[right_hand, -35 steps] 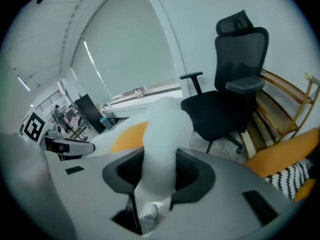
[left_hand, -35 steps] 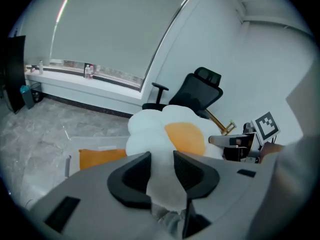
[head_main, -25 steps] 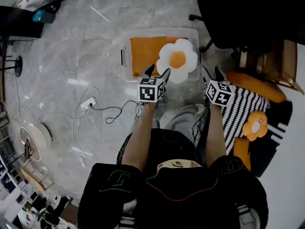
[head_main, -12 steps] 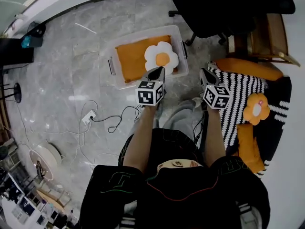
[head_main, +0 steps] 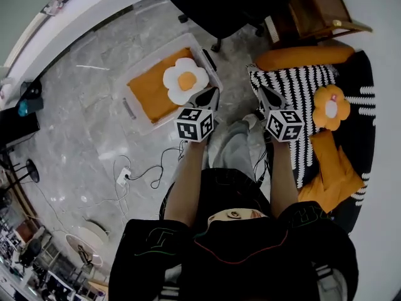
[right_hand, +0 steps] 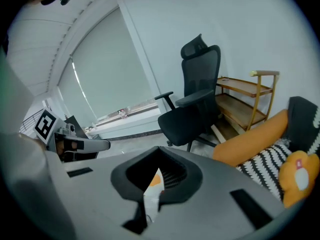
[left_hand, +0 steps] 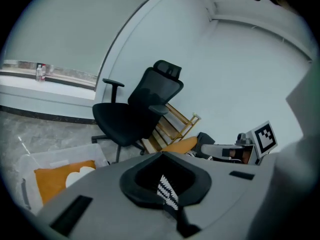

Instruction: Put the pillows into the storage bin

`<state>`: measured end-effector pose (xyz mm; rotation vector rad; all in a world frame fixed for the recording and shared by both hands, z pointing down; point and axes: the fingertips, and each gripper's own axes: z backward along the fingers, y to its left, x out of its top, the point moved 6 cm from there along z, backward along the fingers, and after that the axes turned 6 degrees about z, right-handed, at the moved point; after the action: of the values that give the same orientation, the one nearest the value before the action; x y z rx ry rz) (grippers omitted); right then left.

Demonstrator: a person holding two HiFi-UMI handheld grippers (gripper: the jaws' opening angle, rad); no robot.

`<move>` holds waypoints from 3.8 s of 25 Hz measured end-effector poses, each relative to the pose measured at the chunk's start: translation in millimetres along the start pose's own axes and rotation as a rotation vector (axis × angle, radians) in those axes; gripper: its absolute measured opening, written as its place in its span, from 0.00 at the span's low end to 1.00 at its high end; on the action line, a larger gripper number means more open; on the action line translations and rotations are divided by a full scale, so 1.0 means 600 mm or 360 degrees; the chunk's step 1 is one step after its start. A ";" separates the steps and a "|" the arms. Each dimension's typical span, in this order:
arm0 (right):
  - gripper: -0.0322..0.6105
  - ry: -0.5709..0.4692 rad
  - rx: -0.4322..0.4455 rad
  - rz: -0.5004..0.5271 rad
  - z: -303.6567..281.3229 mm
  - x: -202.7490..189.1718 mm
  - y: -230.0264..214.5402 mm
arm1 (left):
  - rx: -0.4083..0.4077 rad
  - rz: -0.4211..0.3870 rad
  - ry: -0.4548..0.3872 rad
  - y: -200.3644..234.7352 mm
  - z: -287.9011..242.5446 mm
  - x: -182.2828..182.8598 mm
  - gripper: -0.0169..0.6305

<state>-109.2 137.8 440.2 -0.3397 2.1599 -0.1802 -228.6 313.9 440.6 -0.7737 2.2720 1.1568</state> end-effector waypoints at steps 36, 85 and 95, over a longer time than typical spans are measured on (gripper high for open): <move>0.05 -0.0035 -0.1156 -0.0869 0.428 -0.303 -0.554 | -0.0697 -0.0506 0.0891 -0.533 -0.565 -0.241 0.02; 0.12 0.0469 -0.0999 -0.1101 0.336 -0.516 -0.825 | -0.0633 -0.1023 0.1400 -0.570 -0.836 -0.395 0.10; 0.12 0.0200 -0.1019 -0.0922 0.339 -0.304 -0.614 | -0.0696 -0.0973 0.0991 -0.520 -0.597 -0.174 0.10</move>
<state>221.4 -156.7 559.3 -1.3498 2.1416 0.1829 0.7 -107.3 520.7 -2.0663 1.9509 1.2142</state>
